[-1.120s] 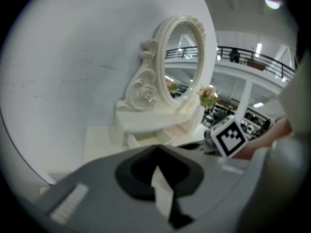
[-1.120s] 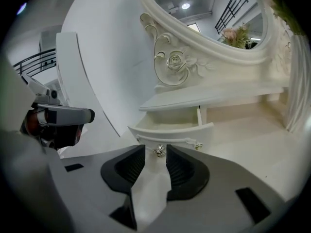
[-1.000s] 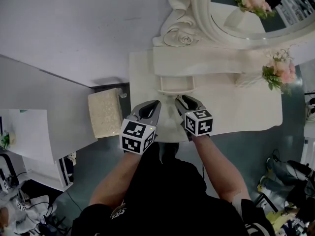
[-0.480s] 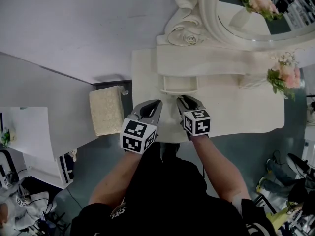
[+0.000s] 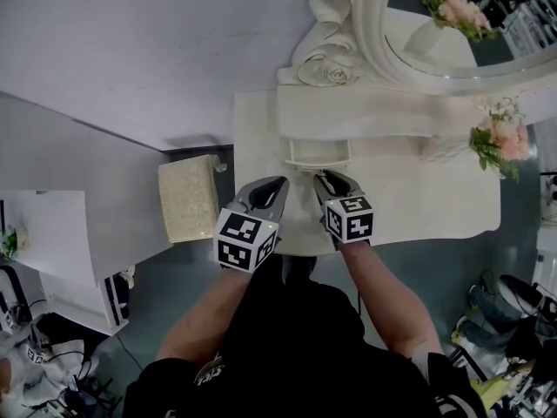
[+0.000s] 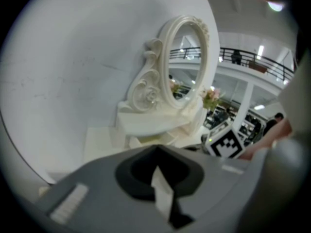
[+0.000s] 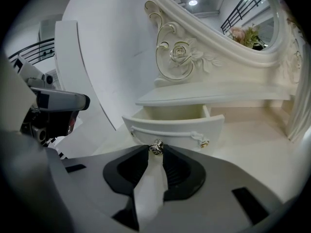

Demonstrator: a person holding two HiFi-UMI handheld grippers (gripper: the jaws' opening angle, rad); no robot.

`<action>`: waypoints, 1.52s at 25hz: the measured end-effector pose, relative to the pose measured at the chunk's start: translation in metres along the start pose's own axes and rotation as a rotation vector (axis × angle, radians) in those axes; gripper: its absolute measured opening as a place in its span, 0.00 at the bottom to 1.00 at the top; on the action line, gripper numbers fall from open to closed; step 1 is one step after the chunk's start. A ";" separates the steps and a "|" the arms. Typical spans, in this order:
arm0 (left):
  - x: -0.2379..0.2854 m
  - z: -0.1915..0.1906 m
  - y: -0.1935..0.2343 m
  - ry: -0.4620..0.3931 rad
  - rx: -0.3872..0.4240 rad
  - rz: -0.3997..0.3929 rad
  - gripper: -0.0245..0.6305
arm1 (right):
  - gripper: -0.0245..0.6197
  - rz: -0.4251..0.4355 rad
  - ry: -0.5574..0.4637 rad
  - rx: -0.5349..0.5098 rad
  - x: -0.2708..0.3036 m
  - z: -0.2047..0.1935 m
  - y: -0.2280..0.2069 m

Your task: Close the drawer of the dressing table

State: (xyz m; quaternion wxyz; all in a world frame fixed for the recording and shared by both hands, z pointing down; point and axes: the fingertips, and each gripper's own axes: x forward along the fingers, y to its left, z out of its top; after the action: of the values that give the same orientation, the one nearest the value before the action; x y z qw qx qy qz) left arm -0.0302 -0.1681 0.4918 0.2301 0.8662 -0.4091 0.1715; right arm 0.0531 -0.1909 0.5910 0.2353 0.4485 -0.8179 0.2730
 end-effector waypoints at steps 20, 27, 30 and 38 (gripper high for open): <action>-0.006 0.017 0.018 -0.010 -0.025 0.032 0.05 | 0.17 0.009 0.012 -0.009 0.027 0.023 -0.015; -0.003 0.018 0.022 -0.003 -0.027 0.036 0.05 | 0.17 0.011 0.011 -0.005 0.035 0.029 -0.018; -0.003 0.022 0.023 -0.002 -0.024 0.036 0.05 | 0.17 0.011 0.007 -0.001 0.038 0.031 -0.020; -0.011 0.021 0.022 -0.004 -0.024 0.046 0.05 | 0.17 0.008 0.004 -0.008 0.044 0.035 -0.023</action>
State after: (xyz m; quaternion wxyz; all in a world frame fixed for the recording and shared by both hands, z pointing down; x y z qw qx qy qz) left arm -0.0513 -0.1850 0.4743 0.2359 0.8541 -0.4313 0.1702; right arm 0.0466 -0.2506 0.5977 0.2377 0.4438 -0.8202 0.2716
